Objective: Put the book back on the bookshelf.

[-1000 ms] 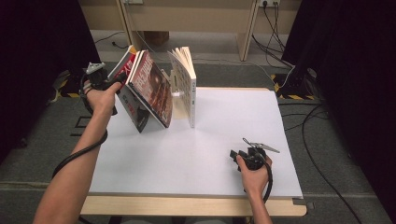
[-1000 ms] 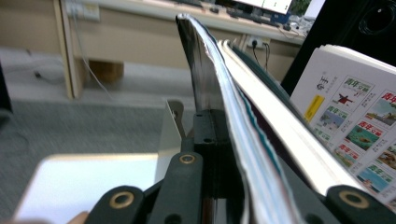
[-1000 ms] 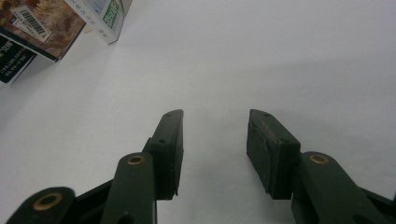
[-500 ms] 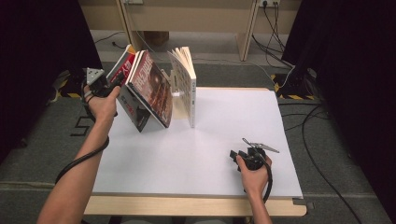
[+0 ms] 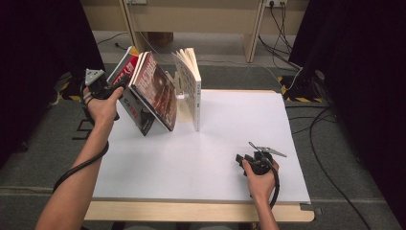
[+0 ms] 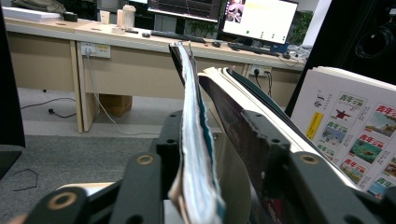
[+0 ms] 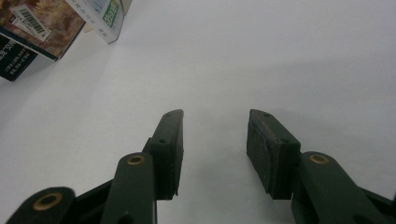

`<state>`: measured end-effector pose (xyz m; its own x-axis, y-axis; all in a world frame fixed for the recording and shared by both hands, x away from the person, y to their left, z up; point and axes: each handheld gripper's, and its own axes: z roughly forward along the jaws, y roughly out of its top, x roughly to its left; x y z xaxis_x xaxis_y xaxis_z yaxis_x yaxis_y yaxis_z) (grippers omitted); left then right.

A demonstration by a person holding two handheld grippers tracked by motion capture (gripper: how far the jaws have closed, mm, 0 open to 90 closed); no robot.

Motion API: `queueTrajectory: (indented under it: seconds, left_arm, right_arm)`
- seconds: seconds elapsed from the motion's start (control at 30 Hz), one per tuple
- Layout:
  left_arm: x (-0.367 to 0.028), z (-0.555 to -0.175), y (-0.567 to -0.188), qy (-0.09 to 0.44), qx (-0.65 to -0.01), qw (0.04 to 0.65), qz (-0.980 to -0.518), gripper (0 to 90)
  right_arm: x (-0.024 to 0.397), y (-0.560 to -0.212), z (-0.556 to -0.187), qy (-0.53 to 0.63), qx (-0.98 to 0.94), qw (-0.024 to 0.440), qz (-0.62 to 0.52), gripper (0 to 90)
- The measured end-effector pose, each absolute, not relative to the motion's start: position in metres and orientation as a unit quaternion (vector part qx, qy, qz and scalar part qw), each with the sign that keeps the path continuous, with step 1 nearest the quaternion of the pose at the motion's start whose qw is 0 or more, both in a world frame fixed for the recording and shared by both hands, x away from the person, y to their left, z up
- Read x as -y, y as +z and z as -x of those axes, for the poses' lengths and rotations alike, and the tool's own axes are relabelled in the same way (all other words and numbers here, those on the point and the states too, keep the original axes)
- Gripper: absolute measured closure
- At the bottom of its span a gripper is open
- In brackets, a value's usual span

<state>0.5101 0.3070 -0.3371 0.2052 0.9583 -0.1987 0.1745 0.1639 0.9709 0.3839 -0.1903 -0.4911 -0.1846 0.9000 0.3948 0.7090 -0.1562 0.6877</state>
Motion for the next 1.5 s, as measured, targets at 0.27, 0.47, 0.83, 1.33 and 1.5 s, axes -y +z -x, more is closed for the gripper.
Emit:
queueTrajectory:
  seconds: [0.27,0.47,0.83,1.33,1.5]
  left_arm:
    - [-0.310,-0.501,-0.338,0.344,-0.532,0.551,-0.544,50.3]
    - [-0.309,-0.495,-0.337,0.340,-0.532,0.549,-0.548,48.0]
    - [-0.310,-0.478,-0.340,0.339,-0.538,0.543,-0.548,45.6]
    - [-0.306,-0.454,-0.348,0.310,-0.546,0.544,-0.556,42.5]
    - [-0.302,-0.445,-0.351,0.313,-0.541,0.540,-0.564,42.1]
  right_arm:
    - [0.191,-0.490,-0.384,0.427,-0.640,0.113,-0.629,56.5]
    - [0.190,-0.491,-0.384,0.428,-0.641,0.115,-0.626,56.5]
    - [0.190,-0.491,-0.384,0.428,-0.640,0.113,-0.628,56.5]
    - [0.188,-0.491,-0.383,0.427,-0.638,0.114,-0.631,56.5]
    - [0.189,-0.491,-0.383,0.427,-0.640,0.117,-0.628,56.5]
